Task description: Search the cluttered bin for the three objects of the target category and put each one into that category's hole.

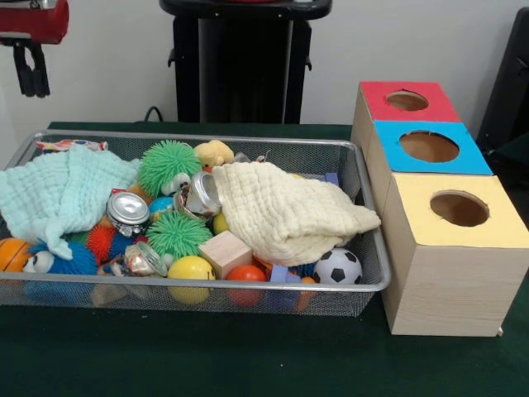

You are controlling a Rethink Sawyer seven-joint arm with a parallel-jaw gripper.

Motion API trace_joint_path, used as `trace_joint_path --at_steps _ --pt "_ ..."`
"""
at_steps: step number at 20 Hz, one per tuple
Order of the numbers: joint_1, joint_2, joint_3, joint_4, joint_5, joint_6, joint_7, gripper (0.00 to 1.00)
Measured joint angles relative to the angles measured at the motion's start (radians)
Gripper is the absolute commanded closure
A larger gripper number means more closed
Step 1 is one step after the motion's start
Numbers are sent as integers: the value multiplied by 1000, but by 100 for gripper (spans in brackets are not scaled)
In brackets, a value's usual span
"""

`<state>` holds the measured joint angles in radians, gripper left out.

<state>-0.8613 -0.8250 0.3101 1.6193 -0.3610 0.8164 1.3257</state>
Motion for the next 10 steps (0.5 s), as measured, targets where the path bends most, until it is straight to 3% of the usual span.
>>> trace_joint_path --at_steps 3,4,10 --pt "-2 9 28 -11 -17 26 0 100" --pt "-3 11 38 -15 -23 35 0 0" --pt "-4 15 75 -24 -39 76 0 0"
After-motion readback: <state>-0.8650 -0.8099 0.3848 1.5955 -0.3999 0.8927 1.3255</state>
